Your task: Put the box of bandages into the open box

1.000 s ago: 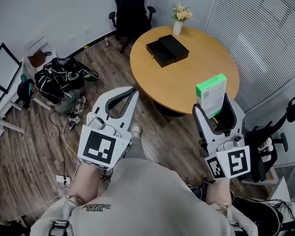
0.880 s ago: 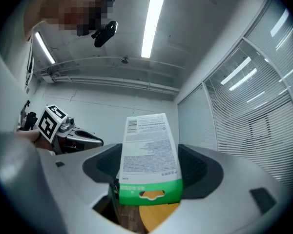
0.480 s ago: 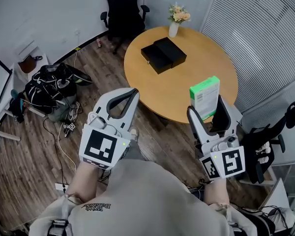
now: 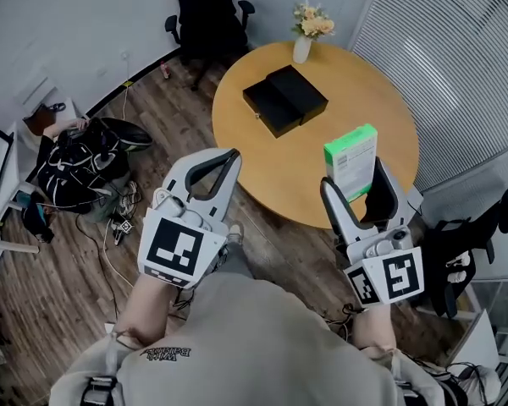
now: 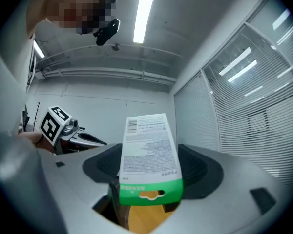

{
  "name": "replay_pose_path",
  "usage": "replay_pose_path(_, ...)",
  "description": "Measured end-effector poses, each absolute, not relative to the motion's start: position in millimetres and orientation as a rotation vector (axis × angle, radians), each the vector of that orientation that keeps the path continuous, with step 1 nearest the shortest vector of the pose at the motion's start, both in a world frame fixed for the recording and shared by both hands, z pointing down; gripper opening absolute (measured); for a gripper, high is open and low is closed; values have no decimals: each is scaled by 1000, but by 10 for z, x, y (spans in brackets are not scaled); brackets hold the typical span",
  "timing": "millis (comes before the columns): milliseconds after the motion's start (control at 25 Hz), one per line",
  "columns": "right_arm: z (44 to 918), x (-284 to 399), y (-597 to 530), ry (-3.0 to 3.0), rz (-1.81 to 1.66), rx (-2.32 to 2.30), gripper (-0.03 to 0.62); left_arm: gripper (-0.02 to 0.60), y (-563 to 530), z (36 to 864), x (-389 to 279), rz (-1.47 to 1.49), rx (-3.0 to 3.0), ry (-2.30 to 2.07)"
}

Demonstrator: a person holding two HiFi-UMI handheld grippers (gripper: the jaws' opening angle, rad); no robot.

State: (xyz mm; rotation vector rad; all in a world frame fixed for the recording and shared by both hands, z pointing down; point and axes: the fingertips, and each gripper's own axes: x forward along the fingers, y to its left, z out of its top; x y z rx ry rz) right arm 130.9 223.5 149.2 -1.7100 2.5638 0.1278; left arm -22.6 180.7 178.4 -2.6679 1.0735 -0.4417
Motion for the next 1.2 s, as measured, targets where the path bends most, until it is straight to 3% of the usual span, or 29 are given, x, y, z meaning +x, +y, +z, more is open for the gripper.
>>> replay_pose_path(1200, 1609, 832, -133, 2566, 31, -1888, 341, 23, -680, 1907, -812, -392, -2778, 993)
